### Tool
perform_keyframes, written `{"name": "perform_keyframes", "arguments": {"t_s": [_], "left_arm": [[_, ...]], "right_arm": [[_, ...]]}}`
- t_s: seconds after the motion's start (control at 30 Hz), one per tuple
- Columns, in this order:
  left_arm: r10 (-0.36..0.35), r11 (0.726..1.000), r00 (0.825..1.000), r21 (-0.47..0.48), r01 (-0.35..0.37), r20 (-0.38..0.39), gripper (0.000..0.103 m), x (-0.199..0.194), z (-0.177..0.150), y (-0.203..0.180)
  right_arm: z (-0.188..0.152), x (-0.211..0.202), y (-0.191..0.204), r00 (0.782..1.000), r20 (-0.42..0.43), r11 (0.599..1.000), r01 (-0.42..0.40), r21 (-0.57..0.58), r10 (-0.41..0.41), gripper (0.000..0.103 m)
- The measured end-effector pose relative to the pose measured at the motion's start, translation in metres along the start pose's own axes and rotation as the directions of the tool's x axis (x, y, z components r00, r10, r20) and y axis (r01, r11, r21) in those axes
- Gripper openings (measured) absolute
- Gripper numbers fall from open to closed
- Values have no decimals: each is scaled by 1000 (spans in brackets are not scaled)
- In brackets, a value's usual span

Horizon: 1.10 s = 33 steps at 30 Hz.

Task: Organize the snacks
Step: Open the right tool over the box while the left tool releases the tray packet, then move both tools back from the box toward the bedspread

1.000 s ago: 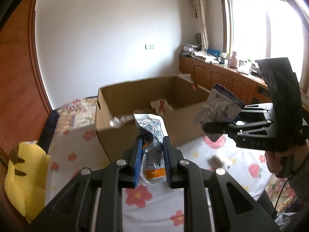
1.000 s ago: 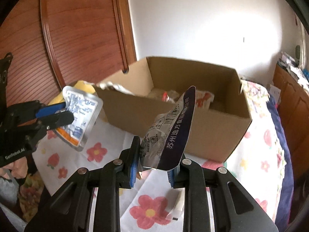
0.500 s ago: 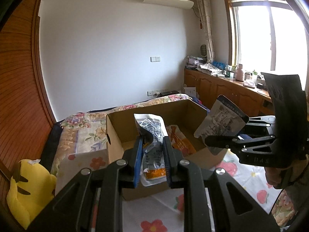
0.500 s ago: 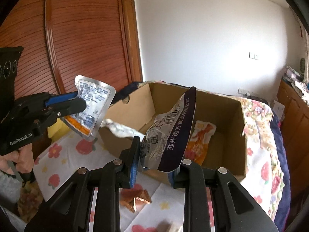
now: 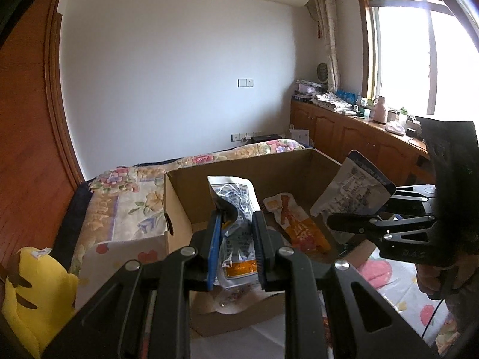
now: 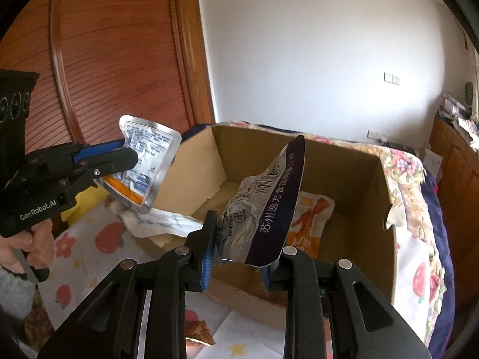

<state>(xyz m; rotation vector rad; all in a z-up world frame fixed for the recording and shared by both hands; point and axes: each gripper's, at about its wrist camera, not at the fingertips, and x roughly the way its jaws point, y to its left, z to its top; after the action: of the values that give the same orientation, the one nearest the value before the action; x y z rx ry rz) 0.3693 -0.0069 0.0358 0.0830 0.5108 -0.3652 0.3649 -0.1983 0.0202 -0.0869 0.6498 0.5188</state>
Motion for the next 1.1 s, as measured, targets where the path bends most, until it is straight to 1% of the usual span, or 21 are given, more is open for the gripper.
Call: {"name": "perform_keyframes", "arguments": {"t_s": [0.27,0.47,0.53,0.6,0.63,0.9,1.0,1.1], "left_arm": [[-2,1000,1000,-20,2,-19,19,14,-8,4],[6,1000,1000,-12,-6,-24,20,17,-10,3],[1,1000,999,-14,-2,-36,21,17,-10,0],[-14,1000,997,-15,13,-70,22,22,-12,-1],[-14,1000,997,-17,13,-73,24,23,-14,-2],[-21,999,996,-29,19,-83,24,23,-20,-5],[-30,999,996,-36,27,-79,26,21,-23,-5],[-34,999,996,-35,32,-77,27,18,-25,-7]], "right_arm": [[0,8,-7,1000,-10,1000,5,26,-5,23],[-1,10,-9,1000,-19,999,7,40,-6,24],[-2,12,-9,1000,-24,999,8,40,-7,24],[-3,13,-8,1000,-30,999,10,38,-9,24],[-3,14,-8,999,-32,999,10,37,-9,24],[-6,16,-9,999,-39,999,-1,45,3,25],[-6,18,-12,999,-37,999,0,50,2,25],[-7,17,-12,999,-36,999,3,50,-2,32]]}}
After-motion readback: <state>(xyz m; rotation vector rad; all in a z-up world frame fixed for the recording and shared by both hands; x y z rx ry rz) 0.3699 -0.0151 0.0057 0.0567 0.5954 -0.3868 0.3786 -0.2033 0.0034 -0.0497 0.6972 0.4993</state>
